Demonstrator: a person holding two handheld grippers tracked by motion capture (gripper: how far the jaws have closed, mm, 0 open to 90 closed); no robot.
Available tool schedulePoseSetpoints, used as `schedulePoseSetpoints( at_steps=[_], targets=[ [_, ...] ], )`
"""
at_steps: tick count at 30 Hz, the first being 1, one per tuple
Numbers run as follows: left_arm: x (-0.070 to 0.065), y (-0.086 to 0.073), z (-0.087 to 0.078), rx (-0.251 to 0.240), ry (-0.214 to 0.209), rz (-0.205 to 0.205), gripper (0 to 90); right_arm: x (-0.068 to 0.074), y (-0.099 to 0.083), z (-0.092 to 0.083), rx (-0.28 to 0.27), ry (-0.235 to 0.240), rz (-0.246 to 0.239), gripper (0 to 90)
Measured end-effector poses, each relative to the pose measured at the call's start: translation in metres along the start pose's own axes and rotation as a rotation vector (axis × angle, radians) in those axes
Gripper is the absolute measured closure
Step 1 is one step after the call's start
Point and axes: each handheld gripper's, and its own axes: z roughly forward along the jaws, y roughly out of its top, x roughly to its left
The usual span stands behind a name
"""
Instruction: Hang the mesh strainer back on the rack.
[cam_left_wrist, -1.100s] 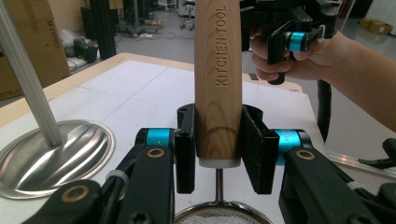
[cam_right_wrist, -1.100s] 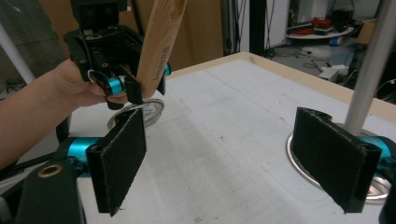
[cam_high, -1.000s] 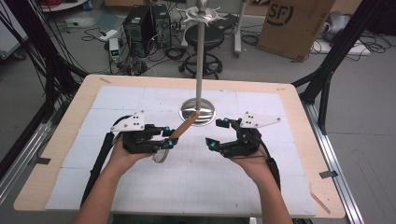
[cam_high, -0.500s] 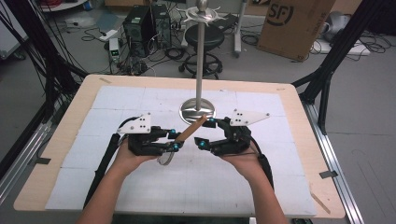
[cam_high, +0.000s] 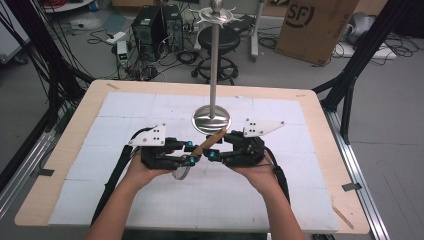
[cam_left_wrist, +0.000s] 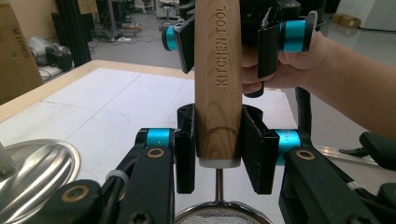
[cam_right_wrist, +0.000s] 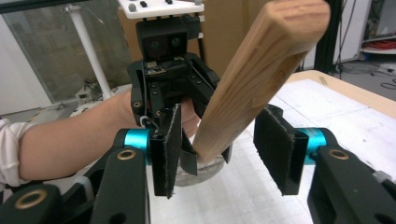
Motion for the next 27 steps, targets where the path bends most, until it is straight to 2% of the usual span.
schedulePoseSetpoints(
  at_steps=[6, 13, 27],
  targets=[
    [-0.0005, 0.0006, -0.0012, -0.012, -0.016, 0.005, 68.6, 0.0006, 0.0, 0.0003, -0.007, 0.017, 0.003, 59.6],
    [-0.0014, -0.0008, 0.0, -0.02, -0.032, 0.004, 68.5, 0.0006, 0.0014, -0.0024, -0.046, 0.025, 0.01, 65.1],
    [-0.0014, -0.0017, 0.0059, -0.018, -0.028, -0.003, 68.6, 0.0036, 0.0061, 0.0053, -0.045, 0.024, -0.004, 67.8]
  ],
)
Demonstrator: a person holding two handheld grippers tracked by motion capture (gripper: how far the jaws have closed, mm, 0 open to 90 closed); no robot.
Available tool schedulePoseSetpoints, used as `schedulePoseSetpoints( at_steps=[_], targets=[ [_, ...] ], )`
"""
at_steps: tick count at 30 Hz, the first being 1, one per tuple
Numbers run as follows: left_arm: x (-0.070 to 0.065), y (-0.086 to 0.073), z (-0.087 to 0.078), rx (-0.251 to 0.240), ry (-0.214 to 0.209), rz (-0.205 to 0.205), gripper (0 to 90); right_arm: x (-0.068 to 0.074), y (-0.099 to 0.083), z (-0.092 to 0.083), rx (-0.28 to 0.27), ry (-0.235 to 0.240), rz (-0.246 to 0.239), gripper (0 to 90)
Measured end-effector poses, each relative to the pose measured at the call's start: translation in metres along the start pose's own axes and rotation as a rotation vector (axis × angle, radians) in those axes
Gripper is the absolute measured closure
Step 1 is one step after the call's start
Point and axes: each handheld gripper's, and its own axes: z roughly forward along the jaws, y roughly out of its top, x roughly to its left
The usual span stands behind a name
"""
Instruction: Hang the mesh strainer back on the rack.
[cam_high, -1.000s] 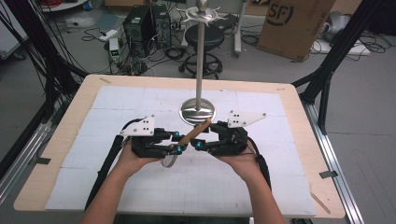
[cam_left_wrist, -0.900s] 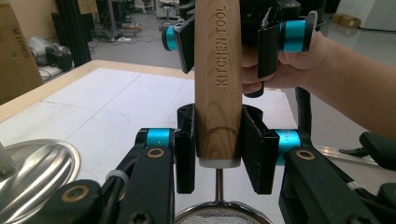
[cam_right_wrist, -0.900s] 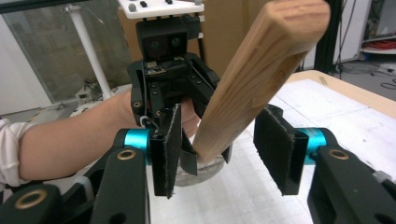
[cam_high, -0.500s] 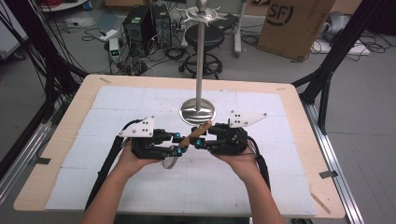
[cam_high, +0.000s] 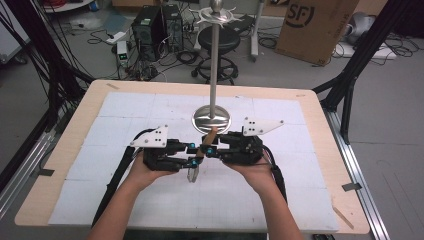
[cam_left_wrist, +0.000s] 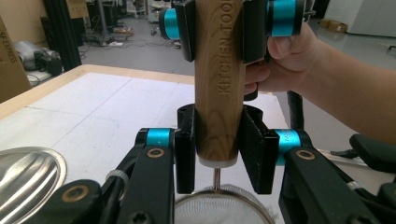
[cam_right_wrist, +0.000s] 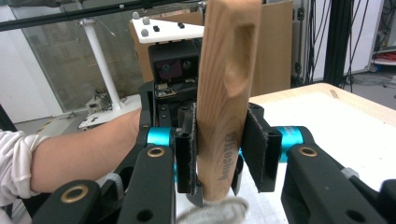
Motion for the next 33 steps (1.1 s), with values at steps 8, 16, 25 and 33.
schedulePoseSetpoints(
  at_steps=[8, 16, 25, 33],
  targets=[
    [0.0006, 0.0002, -0.0003, 0.004, 0.014, -0.003, 68.5, 0.0011, 0.0025, 0.0038, 0.014, -0.023, -0.019, 68.6],
    [0.0004, 0.0005, -0.0006, 0.005, 0.029, 0.005, 68.3, 0.001, 0.0039, 0.0052, 0.018, -0.035, -0.032, 69.1],
    [-0.0002, 0.0006, -0.0008, 0.016, 0.027, 0.009, 68.6, 0.0015, 0.0035, 0.005, 0.028, -0.027, -0.024, 68.9],
    [-0.0003, 0.0004, -0.0005, 0.028, 0.03, 0.008, 68.6, 0.0023, 0.0031, 0.0067, 0.033, -0.035, -0.032, 68.8]
  ],
)
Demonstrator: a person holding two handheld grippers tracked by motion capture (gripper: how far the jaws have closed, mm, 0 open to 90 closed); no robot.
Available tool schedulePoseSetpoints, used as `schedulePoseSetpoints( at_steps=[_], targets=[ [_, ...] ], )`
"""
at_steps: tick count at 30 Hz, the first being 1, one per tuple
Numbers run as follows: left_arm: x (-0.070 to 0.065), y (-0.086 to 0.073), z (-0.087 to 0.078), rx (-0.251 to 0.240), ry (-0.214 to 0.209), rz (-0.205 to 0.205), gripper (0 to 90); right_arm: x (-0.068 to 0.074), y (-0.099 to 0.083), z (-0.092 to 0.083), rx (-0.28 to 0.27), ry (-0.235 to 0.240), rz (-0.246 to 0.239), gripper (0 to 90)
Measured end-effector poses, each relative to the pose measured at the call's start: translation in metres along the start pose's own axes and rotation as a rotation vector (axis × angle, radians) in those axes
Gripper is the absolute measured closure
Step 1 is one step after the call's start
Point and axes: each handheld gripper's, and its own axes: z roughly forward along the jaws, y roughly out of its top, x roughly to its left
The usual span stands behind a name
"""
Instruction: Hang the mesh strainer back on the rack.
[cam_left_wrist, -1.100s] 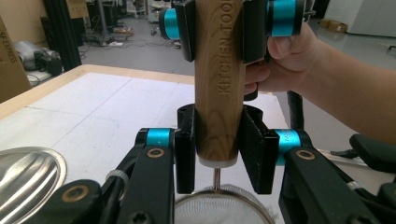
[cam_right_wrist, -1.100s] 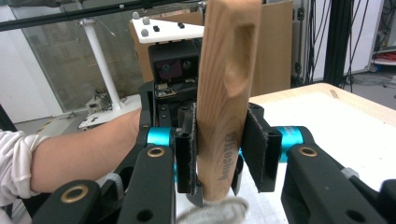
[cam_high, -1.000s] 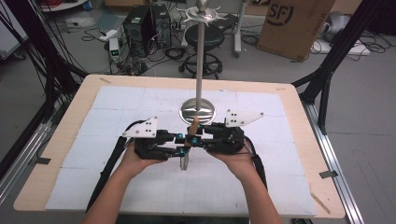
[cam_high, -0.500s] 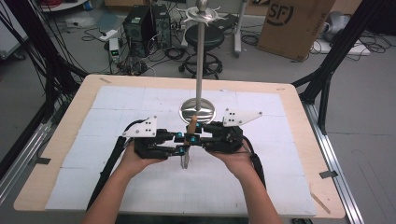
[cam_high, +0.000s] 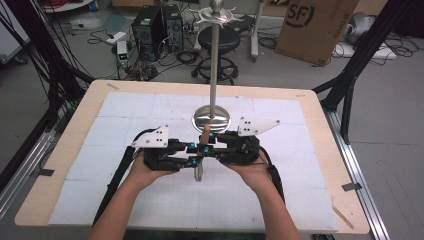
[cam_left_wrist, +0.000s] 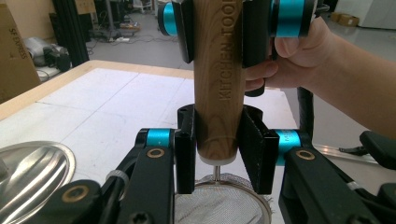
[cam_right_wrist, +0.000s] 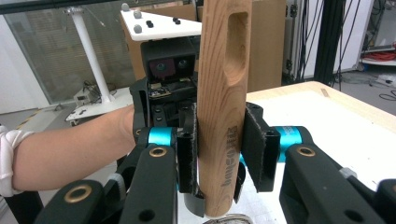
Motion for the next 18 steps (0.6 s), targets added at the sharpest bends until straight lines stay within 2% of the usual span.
schedulePoseSetpoints(
  at_steps=[4, 8, 13, 18],
  targets=[
    [-0.001, 0.001, -0.001, 0.001, 0.003, 0.007, 68.7, 0.001, 0.0, 0.0, 0.001, 0.001, -0.001, 68.0],
    [0.001, 0.0, -0.003, 0.009, 0.021, 0.003, 68.7, 0.001, 0.0, -0.001, 0.0, -0.012, 0.012, 54.5],
    [0.004, -0.001, -0.008, 0.009, 0.04, -0.001, 68.6, 0.001, -0.002, -0.01, -0.011, -0.032, 0.013, 51.6],
    [0.006, -0.001, -0.016, 0.003, 0.066, -0.006, 68.6, -0.001, -0.007, -0.025, -0.011, -0.079, 0.017, 49.7]
  ],
)
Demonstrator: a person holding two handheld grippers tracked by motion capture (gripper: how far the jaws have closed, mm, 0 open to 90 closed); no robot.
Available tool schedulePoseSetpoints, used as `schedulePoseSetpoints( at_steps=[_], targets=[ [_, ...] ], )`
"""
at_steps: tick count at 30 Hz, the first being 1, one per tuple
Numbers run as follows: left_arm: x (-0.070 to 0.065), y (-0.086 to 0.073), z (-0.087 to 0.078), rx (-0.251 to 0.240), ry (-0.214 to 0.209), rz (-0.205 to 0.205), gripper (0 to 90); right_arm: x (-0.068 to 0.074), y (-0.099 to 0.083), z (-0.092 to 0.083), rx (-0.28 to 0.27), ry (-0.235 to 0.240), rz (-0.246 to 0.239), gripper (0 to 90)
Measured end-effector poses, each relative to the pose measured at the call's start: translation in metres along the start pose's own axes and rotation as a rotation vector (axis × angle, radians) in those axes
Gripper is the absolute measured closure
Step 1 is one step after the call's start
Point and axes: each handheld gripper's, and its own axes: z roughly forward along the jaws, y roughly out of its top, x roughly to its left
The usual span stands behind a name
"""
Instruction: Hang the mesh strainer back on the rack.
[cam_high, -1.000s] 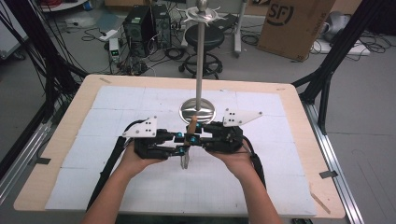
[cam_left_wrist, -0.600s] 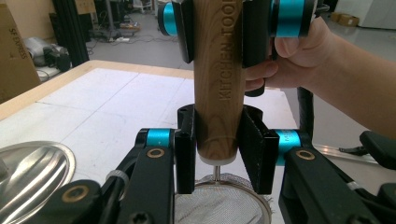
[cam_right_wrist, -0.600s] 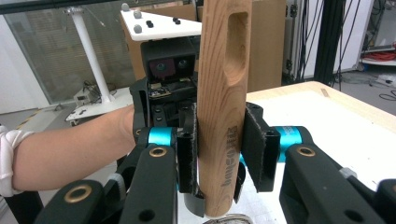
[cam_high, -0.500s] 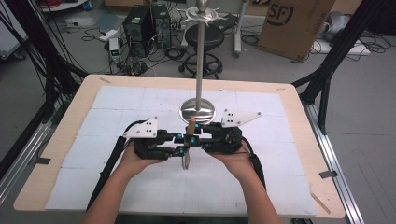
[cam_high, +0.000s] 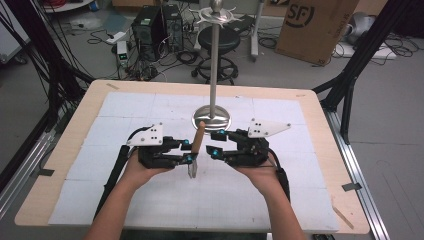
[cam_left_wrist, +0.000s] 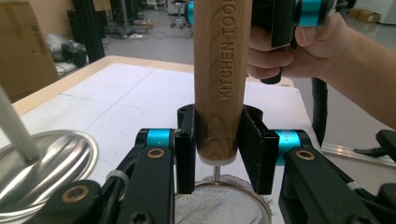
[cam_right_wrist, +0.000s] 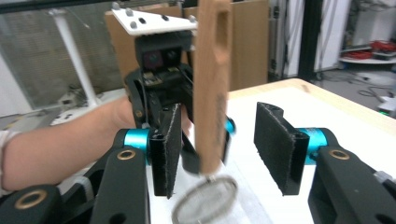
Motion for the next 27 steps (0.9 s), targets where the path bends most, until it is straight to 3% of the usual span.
schedulePoseSetpoints(
  at_steps=[13, 27],
  targets=[
    [0.008, 0.0, -0.021, 0.002, 0.066, 0.002, 68.6, -0.006, -0.032, -0.032, 0.004, -0.129, 0.042, 41.9],
    [0.023, 0.006, -0.039, -0.009, 0.168, -0.012, 68.6, -0.012, -0.054, -0.044, 0.059, -0.223, 0.047, 35.2]
  ],
)
